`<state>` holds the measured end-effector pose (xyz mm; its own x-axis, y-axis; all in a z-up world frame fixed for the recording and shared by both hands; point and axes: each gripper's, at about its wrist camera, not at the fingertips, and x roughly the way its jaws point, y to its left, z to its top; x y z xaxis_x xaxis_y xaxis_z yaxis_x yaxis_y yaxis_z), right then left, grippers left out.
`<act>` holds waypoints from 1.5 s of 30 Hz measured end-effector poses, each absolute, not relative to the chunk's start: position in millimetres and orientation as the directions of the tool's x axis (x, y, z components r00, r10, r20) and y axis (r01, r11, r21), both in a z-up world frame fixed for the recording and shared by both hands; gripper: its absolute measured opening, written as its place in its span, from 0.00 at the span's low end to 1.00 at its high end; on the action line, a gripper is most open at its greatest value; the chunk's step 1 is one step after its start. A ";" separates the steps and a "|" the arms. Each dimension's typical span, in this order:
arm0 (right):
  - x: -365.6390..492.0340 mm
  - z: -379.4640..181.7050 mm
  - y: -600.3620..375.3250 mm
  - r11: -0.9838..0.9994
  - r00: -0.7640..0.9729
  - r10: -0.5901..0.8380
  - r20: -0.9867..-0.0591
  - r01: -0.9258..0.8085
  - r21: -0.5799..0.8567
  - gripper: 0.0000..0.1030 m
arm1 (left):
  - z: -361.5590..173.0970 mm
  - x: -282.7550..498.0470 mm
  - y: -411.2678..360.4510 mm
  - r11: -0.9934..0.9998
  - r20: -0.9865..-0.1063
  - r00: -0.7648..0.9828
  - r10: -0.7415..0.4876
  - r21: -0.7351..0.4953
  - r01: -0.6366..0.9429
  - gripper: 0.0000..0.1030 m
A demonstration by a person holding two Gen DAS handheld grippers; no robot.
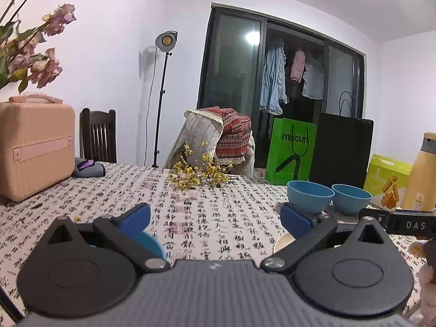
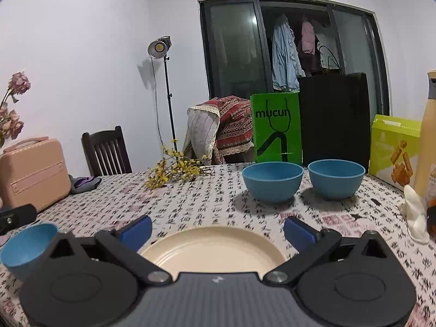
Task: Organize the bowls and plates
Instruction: 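Move both open grippers toward the two remaining blue bowls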
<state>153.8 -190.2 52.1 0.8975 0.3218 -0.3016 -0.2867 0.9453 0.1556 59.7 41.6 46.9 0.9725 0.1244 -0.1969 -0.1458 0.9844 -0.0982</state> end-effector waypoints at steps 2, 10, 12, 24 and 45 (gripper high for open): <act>162.9 56.5 -193.0 0.944 0.896 0.326 -0.301 -0.290 0.159 1.00 | 50.0 65.2 40.8 0.985 -0.194 0.973 0.124 -0.098 -0.145 1.00; 198.6 65.9 -198.4 0.938 0.876 0.344 -0.340 -0.302 0.169 1.00 | 56.6 88.4 36.3 0.981 -0.227 0.967 0.111 -0.129 -0.143 1.00; 208.1 67.4 -198.7 0.935 0.867 0.353 -0.351 -0.311 0.169 1.00 | 57.9 96.0 34.5 0.979 -0.240 0.964 0.112 -0.141 -0.149 1.00; 258.1 69.7 -198.9 0.917 0.827 0.398 -0.398 -0.364 0.160 1.00 | 65.0 129.7 22.0 0.957 -0.272 0.951 0.147 -0.204 -0.206 1.00; 293.1 92.7 -245.1 0.958 0.901 0.249 -0.356 -0.174 0.230 1.00 | 103.7 211.5 -25.4 0.990 -0.433 0.900 -0.054 -0.139 -0.008 1.00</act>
